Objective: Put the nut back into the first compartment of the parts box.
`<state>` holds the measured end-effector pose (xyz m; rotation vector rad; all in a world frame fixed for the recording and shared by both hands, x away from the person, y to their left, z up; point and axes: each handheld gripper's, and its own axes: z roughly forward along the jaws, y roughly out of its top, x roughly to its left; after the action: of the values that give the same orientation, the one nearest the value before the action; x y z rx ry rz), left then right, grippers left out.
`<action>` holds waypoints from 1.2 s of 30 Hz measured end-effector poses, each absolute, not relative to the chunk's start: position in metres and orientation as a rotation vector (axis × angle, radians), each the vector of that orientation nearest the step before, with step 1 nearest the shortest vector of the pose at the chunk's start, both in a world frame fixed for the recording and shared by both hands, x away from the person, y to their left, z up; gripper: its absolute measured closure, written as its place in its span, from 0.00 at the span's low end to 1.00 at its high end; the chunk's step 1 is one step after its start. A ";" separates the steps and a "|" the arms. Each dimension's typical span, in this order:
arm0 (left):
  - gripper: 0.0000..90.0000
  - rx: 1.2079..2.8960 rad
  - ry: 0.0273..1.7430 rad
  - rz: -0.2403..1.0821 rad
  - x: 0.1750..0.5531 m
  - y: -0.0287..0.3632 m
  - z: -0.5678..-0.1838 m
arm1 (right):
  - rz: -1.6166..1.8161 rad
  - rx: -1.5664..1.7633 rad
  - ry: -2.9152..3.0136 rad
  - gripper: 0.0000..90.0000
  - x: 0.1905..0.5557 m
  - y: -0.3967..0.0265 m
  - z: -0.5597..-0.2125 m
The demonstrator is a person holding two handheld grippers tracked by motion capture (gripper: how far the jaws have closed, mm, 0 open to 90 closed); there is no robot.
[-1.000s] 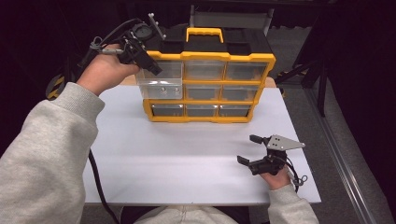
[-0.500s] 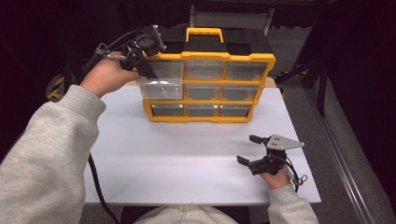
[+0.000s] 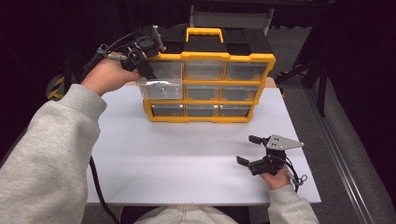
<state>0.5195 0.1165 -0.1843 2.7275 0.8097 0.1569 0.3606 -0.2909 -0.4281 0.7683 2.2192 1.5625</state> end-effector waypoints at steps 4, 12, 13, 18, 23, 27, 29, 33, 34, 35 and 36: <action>0.66 2.707 0.773 0.215 0.514 0.118 -0.178 | 1.568 0.764 2.216 0.02 0.360 -0.291 -0.428; 0.58 2.568 0.716 0.389 0.484 0.142 -0.154 | 1.565 0.765 2.213 0.03 0.361 -0.291 -0.427; 0.54 2.523 0.705 0.422 0.476 0.149 -0.151 | 1.566 0.765 2.210 0.03 0.361 -0.291 -0.427; 0.38 2.330 0.606 0.494 0.442 0.178 -0.157 | 1.574 0.768 2.194 0.02 0.360 -0.291 -0.426; 0.26 2.160 0.554 0.470 0.418 0.204 -0.176 | 1.576 0.779 2.178 0.02 0.360 -0.292 -0.425; 0.20 2.029 0.529 0.443 0.403 0.221 -0.207 | 1.573 0.782 2.167 0.02 0.359 -0.293 -0.425; 0.20 1.962 0.517 0.431 0.396 0.227 -0.224 | 1.574 0.784 2.160 0.02 0.359 -0.293 -0.424; 0.19 1.878 0.496 0.414 0.386 0.230 -0.259 | 1.572 0.786 2.157 0.02 0.359 -0.294 -0.424; 0.19 1.853 0.486 0.405 0.384 0.232 -0.270 | 1.574 0.785 2.155 0.02 0.359 -0.294 -0.424; 0.18 1.818 0.483 0.387 0.382 0.235 -0.284 | 1.577 0.787 2.147 0.02 0.358 -0.294 -0.424; 0.18 1.818 0.483 0.387 0.382 0.235 -0.284 | 1.577 0.787 2.147 0.02 0.358 -0.294 -0.424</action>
<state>0.3816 0.2348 -0.2844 1.8176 0.4826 0.3869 0.3583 -0.2944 -0.4240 0.7873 2.1472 1.5774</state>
